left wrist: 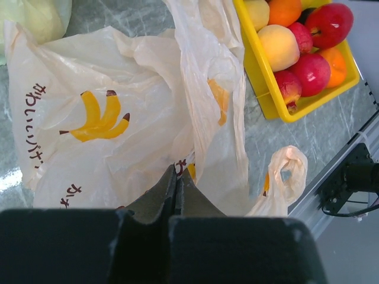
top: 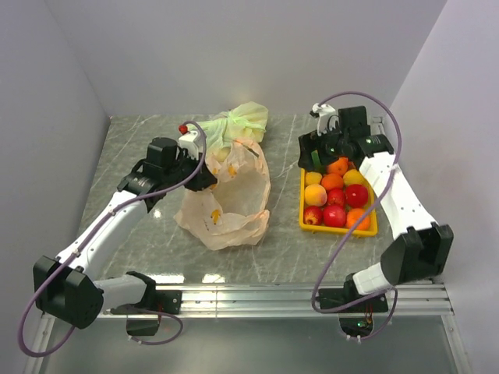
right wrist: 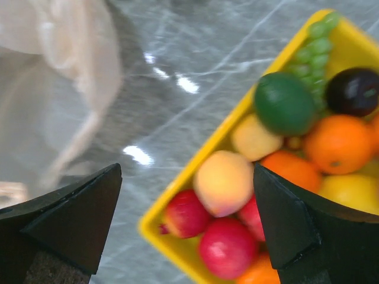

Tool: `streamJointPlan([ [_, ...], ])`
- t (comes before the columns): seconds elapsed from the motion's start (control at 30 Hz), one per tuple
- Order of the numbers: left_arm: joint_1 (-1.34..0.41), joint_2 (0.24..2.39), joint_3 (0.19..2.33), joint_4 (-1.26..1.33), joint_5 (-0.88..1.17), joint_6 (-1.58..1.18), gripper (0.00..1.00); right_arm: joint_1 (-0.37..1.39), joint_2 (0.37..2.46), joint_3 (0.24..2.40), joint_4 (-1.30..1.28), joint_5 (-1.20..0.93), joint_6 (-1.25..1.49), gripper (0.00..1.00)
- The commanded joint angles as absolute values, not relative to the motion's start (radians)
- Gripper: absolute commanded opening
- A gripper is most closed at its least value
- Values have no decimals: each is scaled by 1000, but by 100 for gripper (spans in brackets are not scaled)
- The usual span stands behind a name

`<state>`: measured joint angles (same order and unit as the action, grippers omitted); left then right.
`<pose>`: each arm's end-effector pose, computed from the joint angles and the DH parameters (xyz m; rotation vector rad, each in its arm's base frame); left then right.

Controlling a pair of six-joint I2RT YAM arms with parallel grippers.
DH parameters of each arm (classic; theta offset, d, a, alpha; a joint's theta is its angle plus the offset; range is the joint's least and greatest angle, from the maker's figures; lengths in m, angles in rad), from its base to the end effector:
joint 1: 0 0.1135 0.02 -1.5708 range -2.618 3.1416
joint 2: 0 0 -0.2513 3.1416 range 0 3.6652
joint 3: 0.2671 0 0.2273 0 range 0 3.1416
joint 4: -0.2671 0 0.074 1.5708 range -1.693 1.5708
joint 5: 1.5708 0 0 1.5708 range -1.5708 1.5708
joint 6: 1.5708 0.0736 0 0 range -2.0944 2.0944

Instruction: Place the fake fruits into the plastic bag and tie a complex knot

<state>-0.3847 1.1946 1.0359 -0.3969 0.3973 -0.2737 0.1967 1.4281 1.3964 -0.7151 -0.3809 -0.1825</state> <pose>0.2434 -0.1293 0.2970 0.3634 2.1553 -0.8044 0.2984 0.0874 0.3186 -0.6196 2.2075 0.4475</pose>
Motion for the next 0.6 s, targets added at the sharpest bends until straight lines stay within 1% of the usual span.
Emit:
streamJointPlan([
  [0.0,-382,1193,1037,-324,439,-265,0,169,1511,1505,-781,-315,-430,98],
  [0.2,-380,1219,1035,-310,471,-265,0,126,1696,1569,-775,-264,-596,99],
  [0.4,-376,1239,1046,-324,506,-261,0,126,1793,1560,-681,-203,-682,100],
  [0.57,-373,1253,1046,-314,518,-267,0,126,1864,1581,-669,-213,-698,98],
])
